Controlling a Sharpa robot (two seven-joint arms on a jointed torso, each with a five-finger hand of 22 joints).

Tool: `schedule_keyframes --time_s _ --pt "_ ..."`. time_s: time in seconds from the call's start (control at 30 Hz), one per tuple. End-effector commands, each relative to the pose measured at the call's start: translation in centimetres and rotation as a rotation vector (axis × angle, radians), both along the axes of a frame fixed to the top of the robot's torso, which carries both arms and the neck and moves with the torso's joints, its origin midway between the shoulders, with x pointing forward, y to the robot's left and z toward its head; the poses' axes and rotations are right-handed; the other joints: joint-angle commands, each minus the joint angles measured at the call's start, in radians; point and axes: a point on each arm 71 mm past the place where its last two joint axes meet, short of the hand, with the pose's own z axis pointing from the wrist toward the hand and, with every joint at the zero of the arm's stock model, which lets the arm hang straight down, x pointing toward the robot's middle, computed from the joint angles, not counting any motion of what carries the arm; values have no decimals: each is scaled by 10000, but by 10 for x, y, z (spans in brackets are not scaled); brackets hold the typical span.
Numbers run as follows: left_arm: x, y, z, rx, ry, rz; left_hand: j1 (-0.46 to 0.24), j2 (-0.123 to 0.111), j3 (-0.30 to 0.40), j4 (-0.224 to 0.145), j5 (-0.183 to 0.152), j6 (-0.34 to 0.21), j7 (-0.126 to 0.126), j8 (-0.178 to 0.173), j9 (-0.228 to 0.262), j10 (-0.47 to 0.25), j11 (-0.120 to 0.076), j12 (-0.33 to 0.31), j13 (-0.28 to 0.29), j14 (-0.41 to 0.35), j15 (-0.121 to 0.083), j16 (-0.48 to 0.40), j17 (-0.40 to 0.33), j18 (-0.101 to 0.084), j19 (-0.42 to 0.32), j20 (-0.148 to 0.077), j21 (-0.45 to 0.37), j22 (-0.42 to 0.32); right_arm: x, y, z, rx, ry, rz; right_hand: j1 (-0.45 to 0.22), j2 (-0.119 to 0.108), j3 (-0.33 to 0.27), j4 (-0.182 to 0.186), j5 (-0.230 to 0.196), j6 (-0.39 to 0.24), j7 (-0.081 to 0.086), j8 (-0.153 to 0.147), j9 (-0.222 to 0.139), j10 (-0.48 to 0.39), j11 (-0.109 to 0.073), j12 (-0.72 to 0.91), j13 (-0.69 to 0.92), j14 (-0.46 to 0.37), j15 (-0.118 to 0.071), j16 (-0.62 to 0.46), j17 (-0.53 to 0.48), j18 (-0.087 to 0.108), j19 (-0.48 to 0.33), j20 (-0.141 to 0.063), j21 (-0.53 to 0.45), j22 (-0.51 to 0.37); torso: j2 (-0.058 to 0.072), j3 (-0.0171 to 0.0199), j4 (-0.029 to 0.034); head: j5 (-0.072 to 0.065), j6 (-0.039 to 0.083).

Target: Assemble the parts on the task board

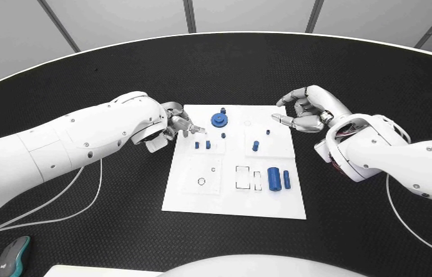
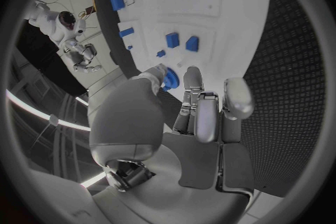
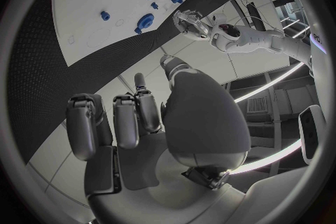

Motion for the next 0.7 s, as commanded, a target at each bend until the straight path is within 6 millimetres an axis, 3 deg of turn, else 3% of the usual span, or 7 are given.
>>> schedule_keyframes --time_s 0.03,0.17,0.2,0.27,0.53,0.63,0.7 --pt "4 -13 15 -1618 -1838 -668 1091 -139 586 -23 28 -136 269 -659 -756 -691 245 -406 -302 -958 235 -1679 -2202 519 -1679 185 -2045 -2622 1 -1 0 -4 -32 -8 -22 63 -68 4 38 0 -18 35 -9 -28 -28 -68 814 717 -64 -59 1355 -41 800 -65 -59 2413 6 8 -2 -57 125" --pt "5 -30 25 -2372 -3261 -1719 2340 -541 1907 -559 58 -195 614 -1377 -1650 -1578 565 -1841 -1302 -1279 483 -2101 -2852 724 -2304 395 -3249 -3933 1 -1 0 -18 -51 46 -16 67 -67 -2 46 -6 -17 35 -12 -102 -28 -155 731 680 -63 -140 1211 -4 725 -65 -205 2339 34 8 -16 -89 212" --pt "4 -33 27 -2407 -3484 -1965 2392 -681 2150 -626 35 -200 764 -1516 -1824 -1734 676 -2265 -1602 -2787 624 -3870 -5082 722 -2546 447 -3622 -4142 1 -1 0 -20 -54 55 -10 69 -65 -5 49 -8 -17 35 -13 -116 -27 -172 716 671 -63 -161 1176 1 715 -65 -225 2329 43 5 -17 -104 225" --pt "4 -41 28 -2369 -3845 -2435 2487 -859 2478 -865 36 -287 750 -1775 -2136 -1837 746 -2827 -2048 -2843 646 -4211 -5492 727 -2372 542 -3588 -4144 1 -1 0 -23 -57 72 6 76 -59 -11 55 -15 -15 35 -18 -177 -27 -243 651 649 -63 -205 1105 18 681 -64 -293 2294 47 -6 -10 -147 245" --pt "2 -59 27 -1364 -4667 -3928 2392 -1001 2829 -1525 49 62 738 -1953 -2678 -1633 787 -3435 -2729 -2246 666 -3644 -5027 735 -2248 576 -3355 -3983 1 0 0 -13 -87 108 40 114 -42 -5 50 -37 -30 72 -52 -800 -45 -1079 -119 453 -91 -656 471 194 316 -80 -1042 1918 35 0 -7 -176 284" --pt "3 -64 26 -980 -4859 -4324 2129 -1061 2750 -1745 38 -152 784 -2200 -2946 -2228 910 -4114 -3175 -2437 757 -3871 -5505 726 -2276 633 -3310 -3939 1 1 0 -14 -89 120 83 119 -2 -4 63 -35 -50 108 -68 -1104 -74 -1600 -608 330 -111 -994 49 302 95 -110 -1543 1662 33 8 -3 -183 283" --pt "3 -68 23 -615 -4981 -4640 1987 -1046 2699 -1874 16 -88 732 -2322 -3124 -2057 877 -4327 -3409 -2266 725 -3783 -5556 693 -2068 644 -3096 -3680 1 1 0 -13 -91 128 85 119 0 -4 64 -33 -50 110 -68 -1105 -74 -1606 -614 329 -113 -1000 42 303 93 -110 -1549 1659 37 1 -9 -185 278"
